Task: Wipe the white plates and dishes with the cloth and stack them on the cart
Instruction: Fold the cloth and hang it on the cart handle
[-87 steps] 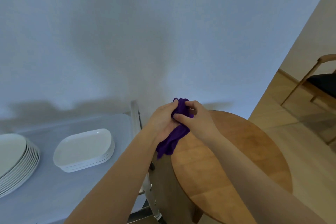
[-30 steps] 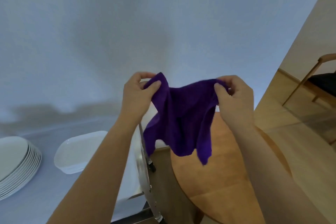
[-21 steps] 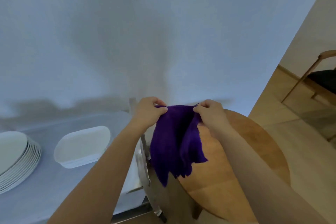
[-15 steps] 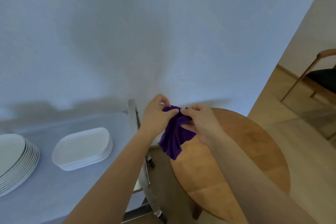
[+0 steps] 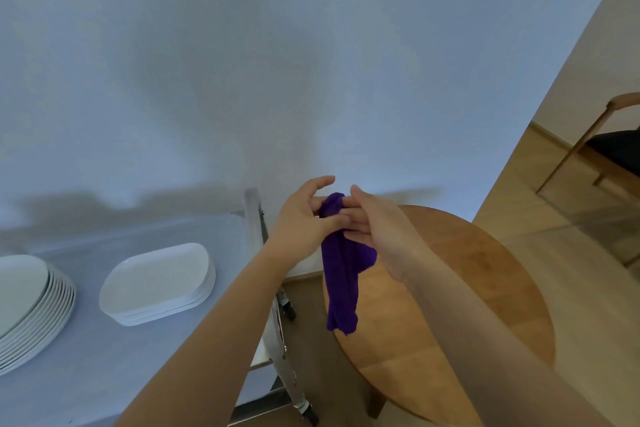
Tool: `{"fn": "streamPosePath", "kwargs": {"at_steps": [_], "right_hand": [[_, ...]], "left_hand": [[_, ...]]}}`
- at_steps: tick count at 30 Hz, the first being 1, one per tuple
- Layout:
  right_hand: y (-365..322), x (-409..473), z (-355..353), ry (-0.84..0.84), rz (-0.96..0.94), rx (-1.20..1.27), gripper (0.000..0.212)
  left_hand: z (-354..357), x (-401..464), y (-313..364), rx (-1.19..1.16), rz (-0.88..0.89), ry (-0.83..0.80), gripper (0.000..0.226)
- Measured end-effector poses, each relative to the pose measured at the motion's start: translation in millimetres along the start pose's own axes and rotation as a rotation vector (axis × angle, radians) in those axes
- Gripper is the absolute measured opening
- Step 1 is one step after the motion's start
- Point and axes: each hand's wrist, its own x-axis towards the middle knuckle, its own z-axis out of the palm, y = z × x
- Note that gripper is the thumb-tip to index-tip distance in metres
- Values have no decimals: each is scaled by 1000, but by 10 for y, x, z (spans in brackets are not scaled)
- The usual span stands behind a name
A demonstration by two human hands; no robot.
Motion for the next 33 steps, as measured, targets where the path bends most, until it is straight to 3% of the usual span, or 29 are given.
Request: {"fn": "streamPosePath", "kwargs": {"at_steps": [3, 7, 11, 15, 17, 22, 28, 33], "right_hand": [[-20, 6, -71, 11, -40, -72, 28], [25, 93, -262, 160, -161, -258, 21], [116, 117, -317, -55, -208, -382, 39], [162, 149, -277, -199, -203, -395, 26], [190, 175, -269, -236, -181, -447, 15], [289, 244, -278, -396, -40, -513, 35], [456, 260, -276, -480, 38, -420, 40], [446, 277, -381, -391, 31, -341, 36]], "left_hand": [[-44, 19, 9, -145, -26, 33, 30], [-111, 68, 69, -158, -26, 28, 21], [-187, 130, 187, -139, 3, -30, 24], [-281, 168, 272, -57, 8, -72, 25], [-308, 179, 290, -56, 3, -28, 25], [-385, 192, 271, -48, -20, 103, 27], [-489, 193, 279, -37, -21, 116, 27], [-568, 202, 284, -87, -36, 161, 26]]}}
